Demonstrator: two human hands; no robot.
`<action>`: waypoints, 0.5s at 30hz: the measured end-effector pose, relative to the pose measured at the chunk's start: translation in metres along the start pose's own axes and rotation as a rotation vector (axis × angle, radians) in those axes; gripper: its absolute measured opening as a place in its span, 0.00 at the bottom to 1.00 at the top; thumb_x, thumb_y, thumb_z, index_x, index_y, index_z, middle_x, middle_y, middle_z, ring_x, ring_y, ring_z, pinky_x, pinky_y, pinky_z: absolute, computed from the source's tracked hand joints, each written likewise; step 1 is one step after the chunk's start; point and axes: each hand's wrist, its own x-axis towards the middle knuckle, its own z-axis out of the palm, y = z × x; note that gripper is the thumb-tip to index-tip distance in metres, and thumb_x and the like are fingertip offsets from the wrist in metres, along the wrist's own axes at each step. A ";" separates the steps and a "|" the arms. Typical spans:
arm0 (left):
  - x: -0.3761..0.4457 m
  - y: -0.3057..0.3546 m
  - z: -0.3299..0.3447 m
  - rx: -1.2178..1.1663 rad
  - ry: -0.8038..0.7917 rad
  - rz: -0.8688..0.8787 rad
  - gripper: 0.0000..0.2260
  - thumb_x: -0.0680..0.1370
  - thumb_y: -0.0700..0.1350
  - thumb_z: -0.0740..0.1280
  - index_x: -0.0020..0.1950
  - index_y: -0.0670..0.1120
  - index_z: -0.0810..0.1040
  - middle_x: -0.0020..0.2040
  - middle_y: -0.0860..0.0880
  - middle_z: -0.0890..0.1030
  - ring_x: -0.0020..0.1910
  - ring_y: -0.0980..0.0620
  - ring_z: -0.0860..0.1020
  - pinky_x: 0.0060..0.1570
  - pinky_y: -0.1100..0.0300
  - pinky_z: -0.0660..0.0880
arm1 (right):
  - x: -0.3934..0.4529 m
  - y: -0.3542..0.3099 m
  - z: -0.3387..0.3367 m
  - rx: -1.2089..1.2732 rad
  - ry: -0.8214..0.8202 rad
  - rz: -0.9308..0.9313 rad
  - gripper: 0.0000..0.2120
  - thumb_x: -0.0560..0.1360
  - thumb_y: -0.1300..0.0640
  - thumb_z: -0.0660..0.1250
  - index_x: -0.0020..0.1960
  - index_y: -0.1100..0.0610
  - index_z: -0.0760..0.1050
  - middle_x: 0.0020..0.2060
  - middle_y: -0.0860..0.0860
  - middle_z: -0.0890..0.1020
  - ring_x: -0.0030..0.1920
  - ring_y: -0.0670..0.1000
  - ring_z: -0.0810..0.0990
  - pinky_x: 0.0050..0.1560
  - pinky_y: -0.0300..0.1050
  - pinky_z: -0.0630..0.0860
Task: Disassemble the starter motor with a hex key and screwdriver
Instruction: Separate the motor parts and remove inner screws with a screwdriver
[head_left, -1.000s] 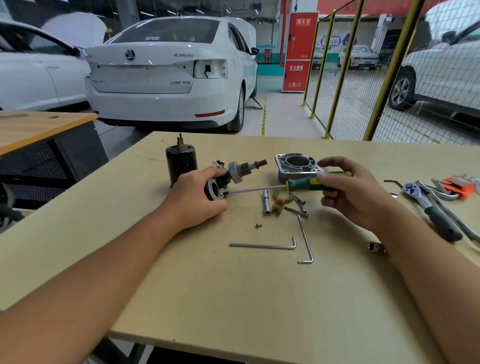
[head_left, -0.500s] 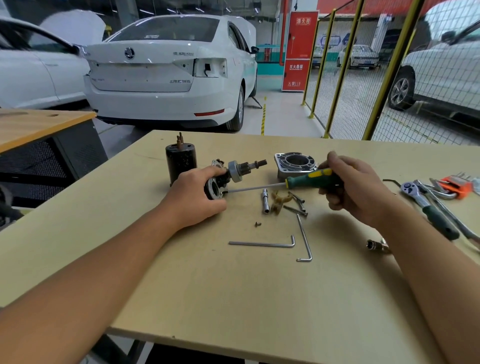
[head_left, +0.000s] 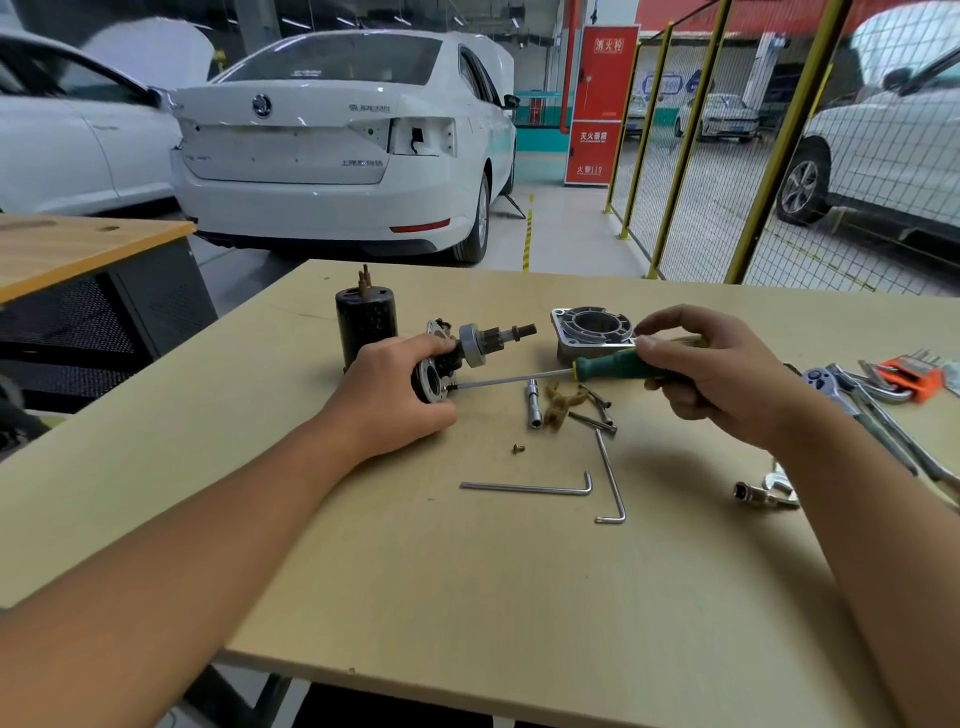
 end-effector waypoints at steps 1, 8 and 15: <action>0.000 0.000 0.000 0.002 0.004 0.003 0.31 0.68 0.47 0.77 0.71 0.55 0.78 0.57 0.52 0.79 0.55 0.53 0.78 0.57 0.60 0.76 | -0.001 -0.001 0.000 0.030 -0.014 -0.033 0.17 0.65 0.56 0.78 0.52 0.56 0.81 0.36 0.57 0.76 0.29 0.51 0.67 0.27 0.43 0.64; 0.002 -0.002 0.001 -0.027 0.016 -0.021 0.29 0.68 0.45 0.78 0.69 0.55 0.79 0.56 0.52 0.79 0.53 0.54 0.78 0.51 0.68 0.72 | -0.004 -0.003 0.005 -0.042 0.036 -0.038 0.19 0.69 0.48 0.75 0.58 0.50 0.79 0.38 0.59 0.81 0.30 0.53 0.72 0.29 0.46 0.70; 0.002 -0.003 0.002 -0.032 0.012 -0.019 0.30 0.68 0.45 0.78 0.69 0.56 0.79 0.57 0.53 0.79 0.54 0.54 0.78 0.51 0.69 0.72 | -0.006 -0.004 -0.002 -0.087 -0.029 -0.127 0.27 0.67 0.71 0.76 0.61 0.50 0.79 0.52 0.61 0.76 0.43 0.58 0.77 0.36 0.47 0.75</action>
